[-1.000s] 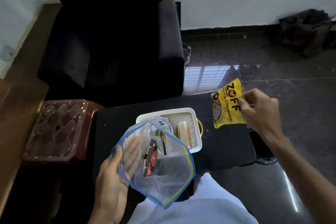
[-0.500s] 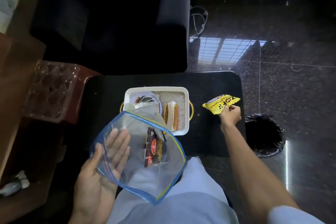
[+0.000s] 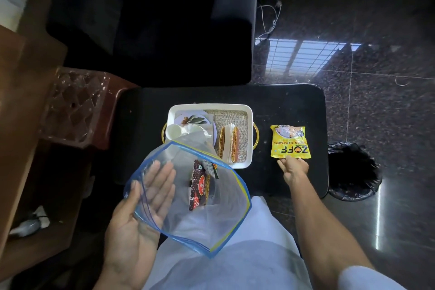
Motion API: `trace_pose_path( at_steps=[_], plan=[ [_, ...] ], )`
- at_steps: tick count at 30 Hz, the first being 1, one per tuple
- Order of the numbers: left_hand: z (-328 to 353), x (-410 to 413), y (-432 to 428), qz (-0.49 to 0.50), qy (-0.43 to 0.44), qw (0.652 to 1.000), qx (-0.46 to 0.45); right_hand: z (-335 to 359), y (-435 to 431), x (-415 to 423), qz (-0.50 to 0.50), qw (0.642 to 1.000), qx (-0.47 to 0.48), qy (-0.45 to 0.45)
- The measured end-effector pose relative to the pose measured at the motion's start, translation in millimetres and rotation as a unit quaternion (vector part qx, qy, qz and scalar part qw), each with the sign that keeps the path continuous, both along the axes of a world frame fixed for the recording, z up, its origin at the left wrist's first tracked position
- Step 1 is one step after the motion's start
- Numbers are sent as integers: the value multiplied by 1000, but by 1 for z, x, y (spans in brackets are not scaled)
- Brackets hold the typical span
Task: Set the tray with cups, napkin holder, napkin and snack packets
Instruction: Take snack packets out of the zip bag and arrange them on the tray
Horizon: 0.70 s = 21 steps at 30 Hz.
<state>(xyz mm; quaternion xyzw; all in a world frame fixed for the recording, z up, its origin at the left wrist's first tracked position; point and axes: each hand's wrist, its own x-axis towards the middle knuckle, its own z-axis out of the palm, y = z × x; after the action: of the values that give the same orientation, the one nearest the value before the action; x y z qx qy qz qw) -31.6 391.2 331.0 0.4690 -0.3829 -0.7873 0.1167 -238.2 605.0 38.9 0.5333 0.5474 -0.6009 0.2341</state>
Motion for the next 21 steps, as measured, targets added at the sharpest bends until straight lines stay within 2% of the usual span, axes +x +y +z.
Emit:
trace_pose_path(
  at_steps=[6, 9, 11, 14, 16, 17, 20, 21],
  plan=[
    [4, 7, -21, -18, 10, 1000, 9, 26, 4, 23, -17, 998, -64, -4],
    [5, 11, -36, -32, 18, 999, 7, 62, -1, 34, -24, 996, -82, 22],
    [6, 12, -45, -49, 21, 999, 3, 102, -12, 45, -16, 991, -111, 67],
    [6, 14, -59, -74, 16, 997, -6, 181, -36, 71, 41, 970, -147, 191],
    [6, 14, -68, -99, 10, 995, -16, 237, -55, 93, 158, 927, -150, 304],
    [7, 15, -72, -110, 6, 994, -19, 265, -67, 105, 239, 890, -142, 362],
    [11, 16, -84, -126, 1, 992, -18, 319, -107, 133, 452, 751, -122, 466],
    [13, 16, -87, -130, 2, 991, -18, 325, -121, 138, 528, 694, -80, 482]
  ],
)
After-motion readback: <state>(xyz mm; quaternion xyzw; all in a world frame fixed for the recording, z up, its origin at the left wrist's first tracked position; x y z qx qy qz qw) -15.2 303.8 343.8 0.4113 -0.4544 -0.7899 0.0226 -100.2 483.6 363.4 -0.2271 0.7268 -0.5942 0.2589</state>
